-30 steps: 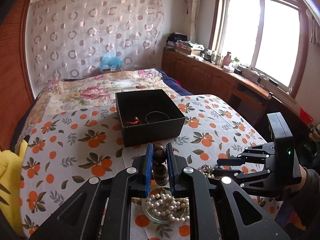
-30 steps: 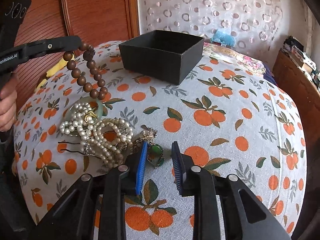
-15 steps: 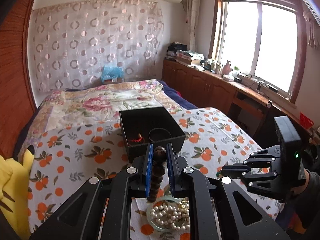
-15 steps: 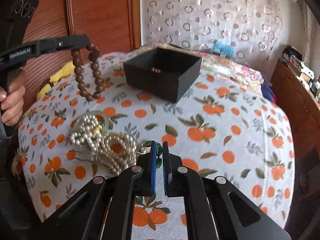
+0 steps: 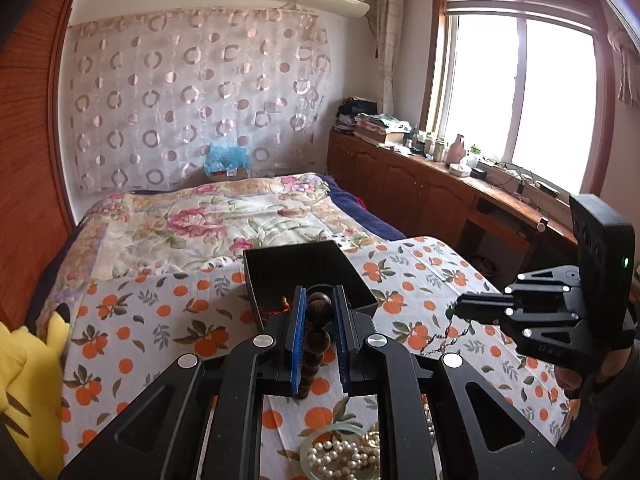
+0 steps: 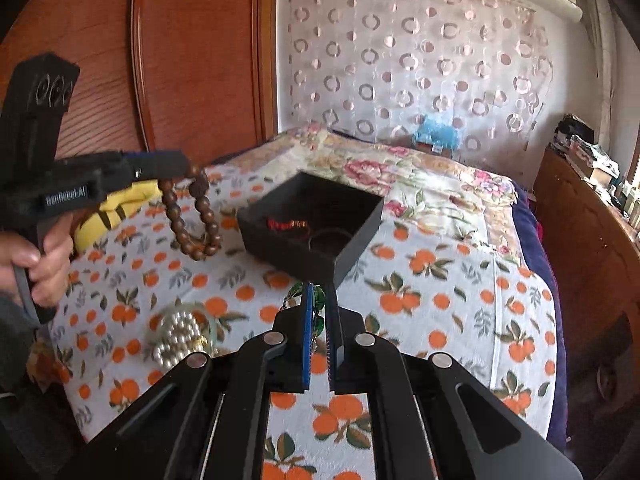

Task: Organize jewelry
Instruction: 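Carry the wooden bead bracelet into the black box and open the left tool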

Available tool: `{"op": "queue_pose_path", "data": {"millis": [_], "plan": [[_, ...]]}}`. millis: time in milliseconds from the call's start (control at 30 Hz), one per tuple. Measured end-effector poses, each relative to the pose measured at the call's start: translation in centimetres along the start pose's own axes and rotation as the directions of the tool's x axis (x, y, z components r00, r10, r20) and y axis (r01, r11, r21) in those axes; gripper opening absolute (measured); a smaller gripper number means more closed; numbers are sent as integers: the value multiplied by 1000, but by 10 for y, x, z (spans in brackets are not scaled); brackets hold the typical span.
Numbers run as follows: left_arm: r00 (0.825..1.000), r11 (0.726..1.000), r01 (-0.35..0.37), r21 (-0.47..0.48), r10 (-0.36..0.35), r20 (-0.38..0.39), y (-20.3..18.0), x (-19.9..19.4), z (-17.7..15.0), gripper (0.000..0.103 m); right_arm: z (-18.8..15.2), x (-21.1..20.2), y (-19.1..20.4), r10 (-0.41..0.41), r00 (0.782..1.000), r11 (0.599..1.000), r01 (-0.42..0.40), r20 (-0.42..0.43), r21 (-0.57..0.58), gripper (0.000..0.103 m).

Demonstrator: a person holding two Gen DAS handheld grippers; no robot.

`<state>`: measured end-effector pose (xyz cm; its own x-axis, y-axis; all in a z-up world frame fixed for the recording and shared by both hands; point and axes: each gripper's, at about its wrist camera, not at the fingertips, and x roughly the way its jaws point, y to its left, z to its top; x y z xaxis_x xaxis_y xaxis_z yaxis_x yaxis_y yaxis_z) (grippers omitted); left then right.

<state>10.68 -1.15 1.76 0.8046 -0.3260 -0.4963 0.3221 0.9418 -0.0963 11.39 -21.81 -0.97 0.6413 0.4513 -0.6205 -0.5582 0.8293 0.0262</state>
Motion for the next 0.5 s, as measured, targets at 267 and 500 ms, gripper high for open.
{"op": "queue_pose_path", "data": {"millis": [267, 500], "plan": [[999, 1000, -15, 19, 14, 31, 0, 2, 25, 12, 23, 10, -5, -21, 1000, 1000, 21, 18, -3, 6], [998, 997, -62, 46, 61, 31, 1, 22, 48, 12, 38, 27, -13, -40, 999, 999, 40, 14, 8, 7]]}}
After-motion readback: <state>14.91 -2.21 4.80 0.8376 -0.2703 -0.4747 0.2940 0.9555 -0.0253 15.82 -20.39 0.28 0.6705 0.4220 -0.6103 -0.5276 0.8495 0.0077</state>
